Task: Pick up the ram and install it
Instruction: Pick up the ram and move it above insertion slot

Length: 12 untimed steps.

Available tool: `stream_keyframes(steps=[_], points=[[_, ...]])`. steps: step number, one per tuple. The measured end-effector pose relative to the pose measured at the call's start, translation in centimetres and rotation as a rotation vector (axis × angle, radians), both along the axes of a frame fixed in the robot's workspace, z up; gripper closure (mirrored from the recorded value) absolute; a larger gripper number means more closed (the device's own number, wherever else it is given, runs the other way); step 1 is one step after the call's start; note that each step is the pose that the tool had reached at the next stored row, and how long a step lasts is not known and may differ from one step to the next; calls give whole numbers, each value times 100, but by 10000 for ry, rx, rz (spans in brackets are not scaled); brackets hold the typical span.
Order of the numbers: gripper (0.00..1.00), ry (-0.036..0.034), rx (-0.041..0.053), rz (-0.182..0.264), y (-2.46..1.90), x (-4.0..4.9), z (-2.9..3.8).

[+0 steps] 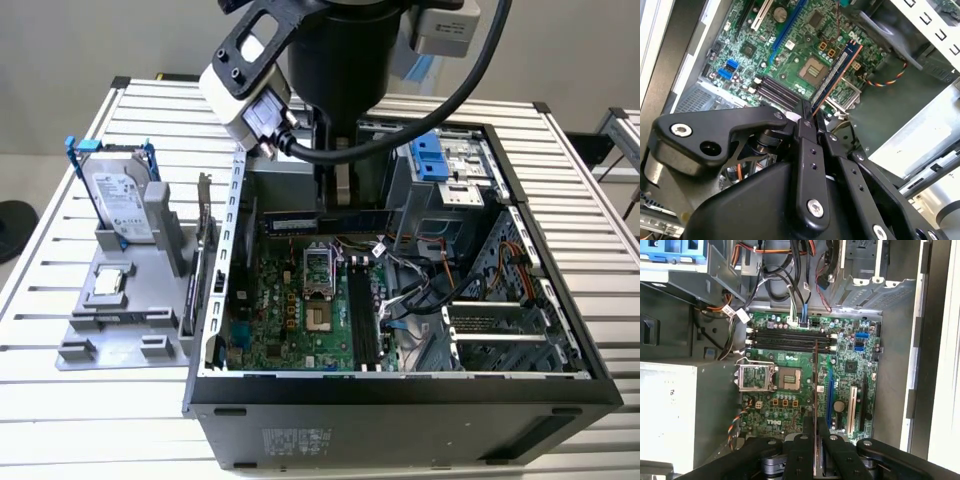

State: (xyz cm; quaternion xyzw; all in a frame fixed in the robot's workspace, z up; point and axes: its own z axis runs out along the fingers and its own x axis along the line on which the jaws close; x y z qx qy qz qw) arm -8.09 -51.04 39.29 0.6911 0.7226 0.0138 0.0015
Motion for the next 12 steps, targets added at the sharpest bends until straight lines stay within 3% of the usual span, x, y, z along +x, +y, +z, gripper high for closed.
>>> stream_keyframes(steps=[12], points=[[100, 0, 0, 0, 0, 132, 0]])
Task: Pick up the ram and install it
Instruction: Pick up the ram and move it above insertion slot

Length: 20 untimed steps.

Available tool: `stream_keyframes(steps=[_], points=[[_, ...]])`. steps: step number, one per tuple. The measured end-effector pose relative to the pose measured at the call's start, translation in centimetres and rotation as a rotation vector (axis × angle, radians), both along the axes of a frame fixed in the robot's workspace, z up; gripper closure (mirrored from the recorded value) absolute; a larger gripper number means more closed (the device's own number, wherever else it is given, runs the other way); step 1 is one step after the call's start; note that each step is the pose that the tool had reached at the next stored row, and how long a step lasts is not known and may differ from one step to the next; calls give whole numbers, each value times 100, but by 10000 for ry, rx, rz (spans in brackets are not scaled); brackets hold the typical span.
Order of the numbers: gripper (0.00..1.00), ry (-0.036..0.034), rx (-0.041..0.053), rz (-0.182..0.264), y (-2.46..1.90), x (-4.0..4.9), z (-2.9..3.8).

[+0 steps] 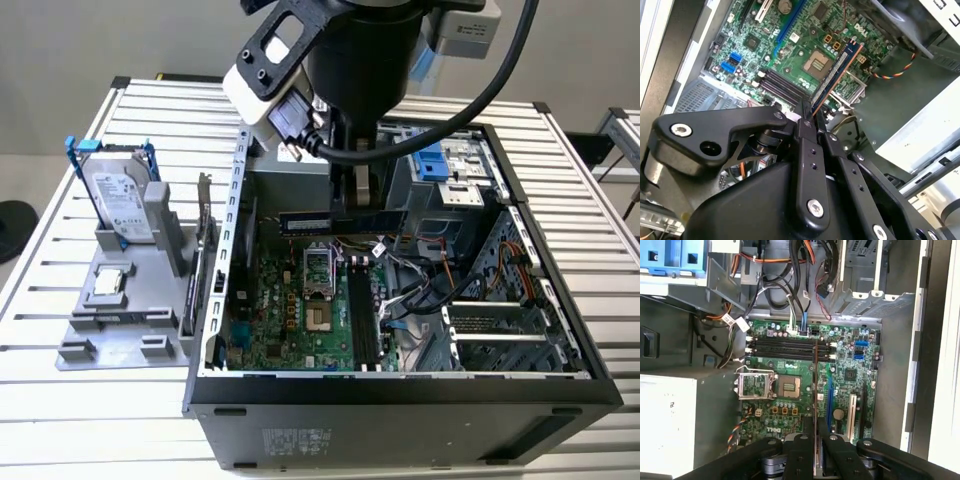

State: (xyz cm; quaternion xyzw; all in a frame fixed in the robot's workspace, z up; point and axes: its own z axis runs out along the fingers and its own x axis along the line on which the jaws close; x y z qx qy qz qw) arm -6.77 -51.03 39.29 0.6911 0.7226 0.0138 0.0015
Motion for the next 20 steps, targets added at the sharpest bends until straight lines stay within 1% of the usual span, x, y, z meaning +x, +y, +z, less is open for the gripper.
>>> stream_keyframes(steps=[20], points=[[100, 0, 0, 0, 0, 235, 0]])
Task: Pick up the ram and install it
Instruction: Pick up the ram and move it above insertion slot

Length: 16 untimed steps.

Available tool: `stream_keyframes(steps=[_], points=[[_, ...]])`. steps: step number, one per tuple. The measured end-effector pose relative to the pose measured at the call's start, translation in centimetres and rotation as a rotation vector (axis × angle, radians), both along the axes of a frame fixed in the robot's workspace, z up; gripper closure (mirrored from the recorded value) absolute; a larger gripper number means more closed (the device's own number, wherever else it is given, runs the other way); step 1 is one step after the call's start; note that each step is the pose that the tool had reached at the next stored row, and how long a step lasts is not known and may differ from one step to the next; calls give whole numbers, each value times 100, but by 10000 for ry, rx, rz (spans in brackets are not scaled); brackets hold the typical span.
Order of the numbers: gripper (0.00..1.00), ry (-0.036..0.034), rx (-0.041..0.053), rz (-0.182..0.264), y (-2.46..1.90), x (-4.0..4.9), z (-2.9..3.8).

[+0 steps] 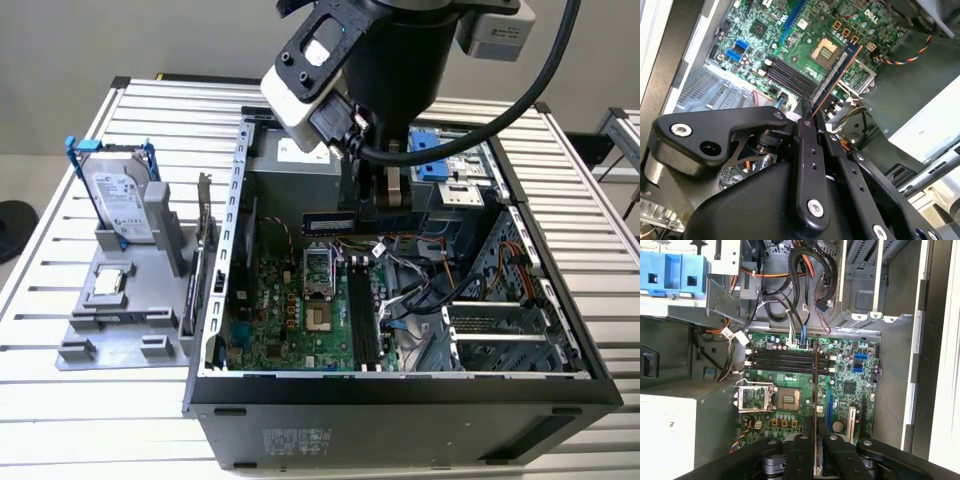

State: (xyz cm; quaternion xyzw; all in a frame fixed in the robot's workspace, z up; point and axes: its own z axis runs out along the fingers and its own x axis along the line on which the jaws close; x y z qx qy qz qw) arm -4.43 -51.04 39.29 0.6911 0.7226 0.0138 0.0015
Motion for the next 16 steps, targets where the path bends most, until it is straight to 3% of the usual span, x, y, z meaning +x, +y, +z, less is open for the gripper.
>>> stream_keyframes(steps=[16], points=[[100, 0, 0, 0, 0, 163, 0]])
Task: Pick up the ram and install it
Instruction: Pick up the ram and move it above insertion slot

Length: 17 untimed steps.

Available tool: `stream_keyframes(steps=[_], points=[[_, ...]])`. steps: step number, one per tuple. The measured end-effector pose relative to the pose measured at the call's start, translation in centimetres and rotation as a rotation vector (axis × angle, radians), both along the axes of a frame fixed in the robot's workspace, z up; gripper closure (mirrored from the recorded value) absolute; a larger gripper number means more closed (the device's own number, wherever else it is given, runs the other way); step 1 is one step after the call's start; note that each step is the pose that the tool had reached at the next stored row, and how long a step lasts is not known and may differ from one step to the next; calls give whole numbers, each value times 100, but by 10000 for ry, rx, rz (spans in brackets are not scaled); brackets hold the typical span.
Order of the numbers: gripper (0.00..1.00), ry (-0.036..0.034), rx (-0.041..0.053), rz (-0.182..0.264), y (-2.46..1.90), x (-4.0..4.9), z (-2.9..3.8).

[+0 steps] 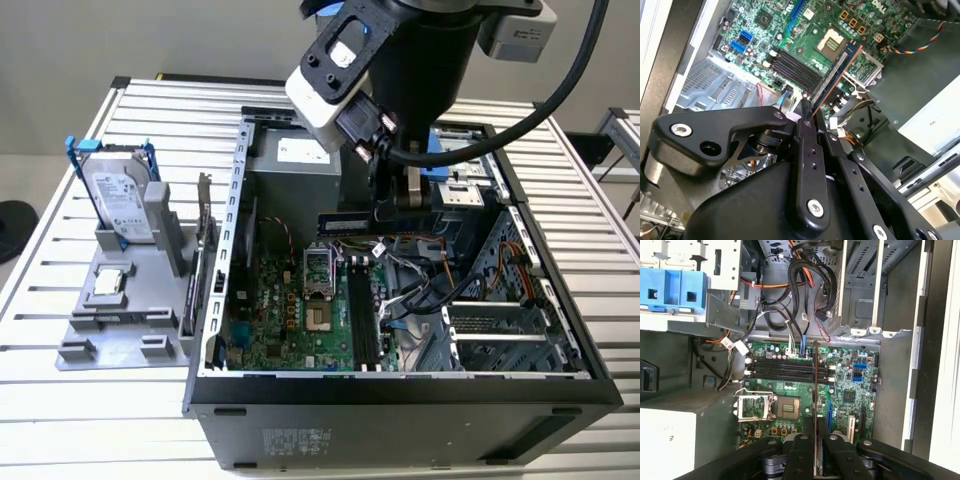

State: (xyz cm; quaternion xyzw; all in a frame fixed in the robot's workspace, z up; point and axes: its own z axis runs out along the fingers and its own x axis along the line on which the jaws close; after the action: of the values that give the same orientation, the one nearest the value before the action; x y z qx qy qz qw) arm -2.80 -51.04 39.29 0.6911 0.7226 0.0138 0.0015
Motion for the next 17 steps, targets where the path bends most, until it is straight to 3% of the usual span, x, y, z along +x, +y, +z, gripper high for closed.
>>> stream_keyframes(steps=[17], points=[[100, 0, 0, 0, 0, 166, 0]])
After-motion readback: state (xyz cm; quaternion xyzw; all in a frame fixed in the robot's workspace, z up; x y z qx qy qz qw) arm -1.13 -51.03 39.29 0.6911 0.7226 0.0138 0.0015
